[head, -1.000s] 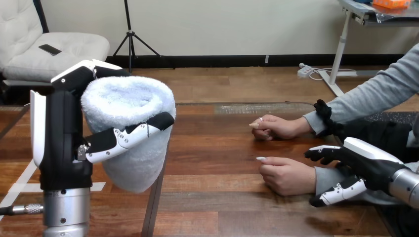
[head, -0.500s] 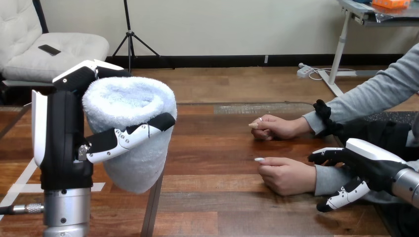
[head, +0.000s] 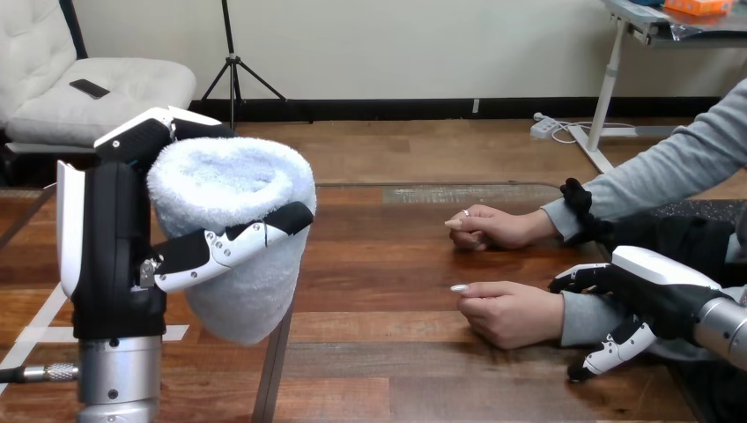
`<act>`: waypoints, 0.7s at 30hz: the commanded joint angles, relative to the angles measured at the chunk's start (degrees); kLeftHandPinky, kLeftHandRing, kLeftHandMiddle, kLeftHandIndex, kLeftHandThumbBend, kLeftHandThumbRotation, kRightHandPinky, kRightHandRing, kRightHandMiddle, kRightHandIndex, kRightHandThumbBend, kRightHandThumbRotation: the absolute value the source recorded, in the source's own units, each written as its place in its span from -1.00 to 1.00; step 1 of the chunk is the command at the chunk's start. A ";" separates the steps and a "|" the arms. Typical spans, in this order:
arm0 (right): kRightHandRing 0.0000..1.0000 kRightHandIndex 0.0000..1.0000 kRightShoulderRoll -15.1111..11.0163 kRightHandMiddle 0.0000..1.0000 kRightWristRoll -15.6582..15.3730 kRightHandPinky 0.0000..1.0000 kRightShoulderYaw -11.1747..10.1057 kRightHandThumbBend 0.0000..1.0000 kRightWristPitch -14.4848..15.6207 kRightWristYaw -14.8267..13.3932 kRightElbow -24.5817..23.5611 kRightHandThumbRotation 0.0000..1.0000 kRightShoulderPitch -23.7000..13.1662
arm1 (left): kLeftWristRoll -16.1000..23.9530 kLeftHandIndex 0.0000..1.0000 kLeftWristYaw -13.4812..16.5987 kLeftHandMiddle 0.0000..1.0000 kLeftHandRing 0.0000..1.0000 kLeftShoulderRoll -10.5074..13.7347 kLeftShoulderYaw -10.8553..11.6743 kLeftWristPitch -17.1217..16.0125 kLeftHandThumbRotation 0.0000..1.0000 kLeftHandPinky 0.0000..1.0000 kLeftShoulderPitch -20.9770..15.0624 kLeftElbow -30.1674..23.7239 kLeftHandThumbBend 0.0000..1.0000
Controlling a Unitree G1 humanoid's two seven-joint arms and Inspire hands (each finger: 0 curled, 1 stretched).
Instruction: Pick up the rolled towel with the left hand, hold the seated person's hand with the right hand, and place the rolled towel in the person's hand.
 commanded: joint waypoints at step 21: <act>0.11 0.21 -0.08 0.18 -4.77 0.04 4.01 0.98 -2.62 -14.00 0.47 -0.99 -3.43 | -1.22 -0.19 0.10 -0.18 -0.29 -0.21 0.63 -1.94 -1.00 -0.43 -3.11 -0.38 0.65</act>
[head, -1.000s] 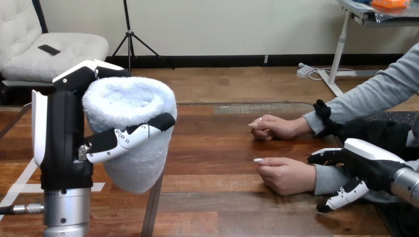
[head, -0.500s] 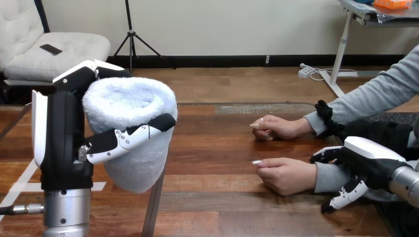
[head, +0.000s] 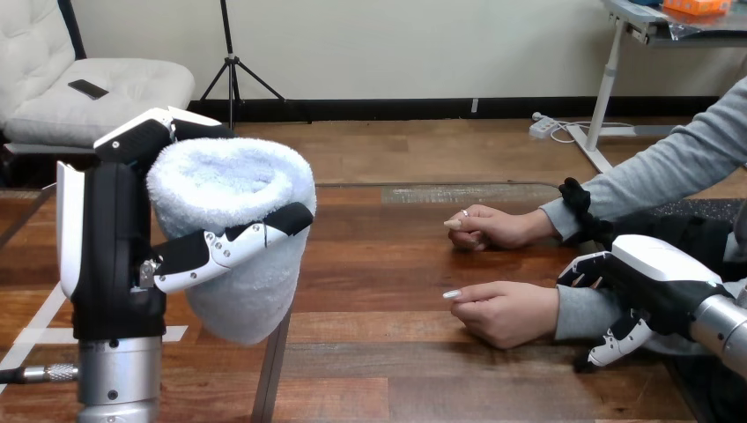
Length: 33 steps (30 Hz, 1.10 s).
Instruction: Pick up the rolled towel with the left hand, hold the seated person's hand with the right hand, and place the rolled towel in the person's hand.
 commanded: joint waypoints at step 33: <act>-0.31 -0.13 1.31 -0.17 0.10 -0.40 2.32 0.43 -1.85 -4.78 2.41 -1.00 -3.79 | -0.70 -0.21 -0.07 -0.19 -0.28 0.10 0.86 -1.88 -1.00 -0.42 -3.03 -0.68 0.64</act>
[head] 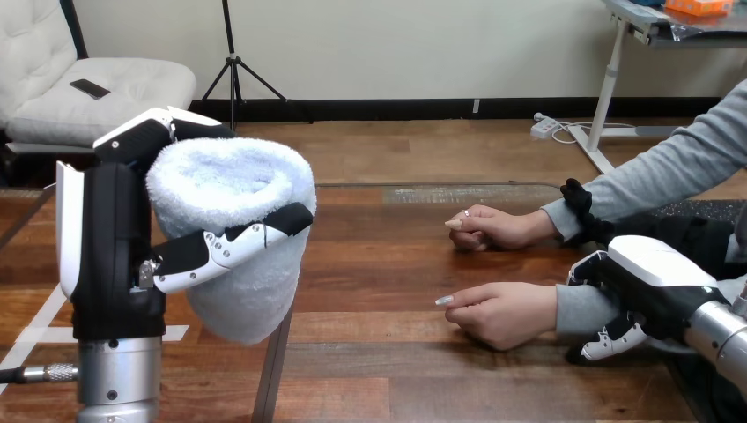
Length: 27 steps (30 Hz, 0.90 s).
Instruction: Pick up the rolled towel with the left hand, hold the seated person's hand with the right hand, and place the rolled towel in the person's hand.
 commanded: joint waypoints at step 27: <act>-0.37 -0.23 1.06 -0.25 1.37 -0.45 -0.02 0.15 -2.62 -0.71 1.60 -0.93 -4.16 | -1.23 -0.20 -0.26 -0.18 -0.28 0.20 0.76 -1.24 -1.00 -0.42 -3.36 -0.42 0.64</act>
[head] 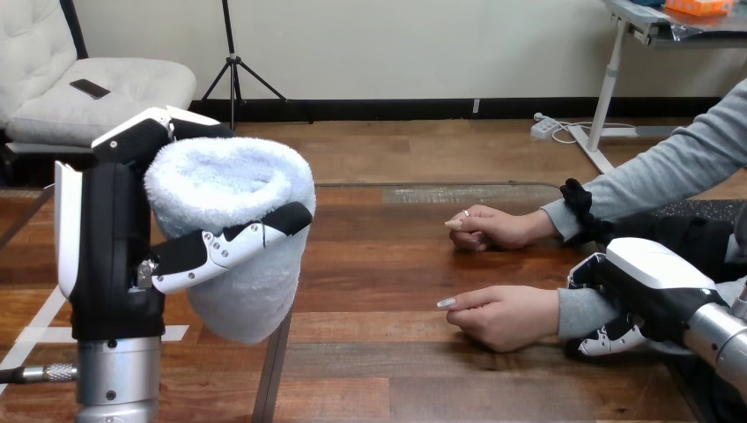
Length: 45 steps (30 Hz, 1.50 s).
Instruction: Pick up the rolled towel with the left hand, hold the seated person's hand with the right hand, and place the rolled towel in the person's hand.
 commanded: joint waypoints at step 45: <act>-0.62 -0.42 1.33 -0.49 9.85 -0.70 -3.47 -0.12 -4.95 5.61 -0.63 -0.74 -5.11 | -0.49 -0.20 -0.15 -0.18 -0.31 -0.04 0.17 1.73 -1.00 -0.45 -4.34 -0.97 0.65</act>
